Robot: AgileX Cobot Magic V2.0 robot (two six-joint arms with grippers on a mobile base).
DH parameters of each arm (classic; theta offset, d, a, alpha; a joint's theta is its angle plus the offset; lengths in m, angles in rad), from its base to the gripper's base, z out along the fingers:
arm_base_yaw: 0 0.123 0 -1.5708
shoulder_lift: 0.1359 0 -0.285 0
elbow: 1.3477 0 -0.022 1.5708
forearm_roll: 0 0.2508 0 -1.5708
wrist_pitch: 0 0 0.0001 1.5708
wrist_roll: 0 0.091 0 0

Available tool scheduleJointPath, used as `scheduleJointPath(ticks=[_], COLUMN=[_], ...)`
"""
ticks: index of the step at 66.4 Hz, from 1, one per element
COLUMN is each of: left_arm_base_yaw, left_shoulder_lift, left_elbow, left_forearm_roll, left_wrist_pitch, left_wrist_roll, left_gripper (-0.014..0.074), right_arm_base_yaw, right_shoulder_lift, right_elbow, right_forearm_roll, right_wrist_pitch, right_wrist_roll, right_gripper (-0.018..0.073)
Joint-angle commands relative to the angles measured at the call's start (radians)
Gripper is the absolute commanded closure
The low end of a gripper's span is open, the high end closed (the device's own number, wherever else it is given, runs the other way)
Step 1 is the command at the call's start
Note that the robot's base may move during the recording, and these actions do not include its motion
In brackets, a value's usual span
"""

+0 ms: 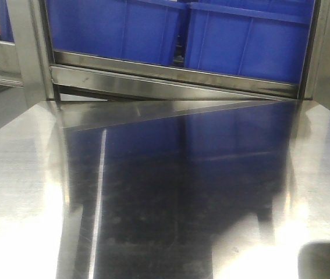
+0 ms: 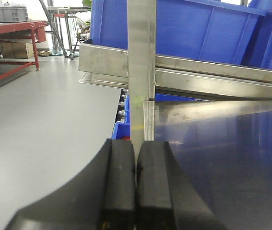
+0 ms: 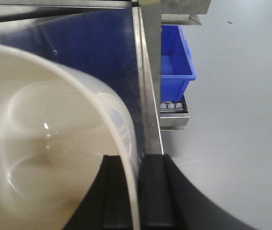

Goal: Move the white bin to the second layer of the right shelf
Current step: 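Lift the white bin off the table with the right gripper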

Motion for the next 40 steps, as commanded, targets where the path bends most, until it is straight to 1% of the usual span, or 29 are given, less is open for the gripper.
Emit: scheduleJointPath(ticks=[1, 40], left_arm_base_yaw=[-0.008, -0.008], left_shoulder_lift=[-0.016, -0.016], left_elbow=[0.037, 0.037], left_forearm_roll=[-0.006, -0.006], left_wrist_pitch=[-0.079, -0.079], left_wrist_roll=[-0.003, -0.003], left_gripper=[0.0512, 0.0512], right_arm_base_yaw=[-0.004, -0.004], right_shoulder_lift=[0.001, 0.001], right_elbow=[-0.032, -0.032], right_forearm_roll=[-0.013, -0.013], right_wrist_pitch=[-0.101, -0.101], right_wrist_roll=[0.006, 0.006], right_gripper=[0.0451, 0.0451])
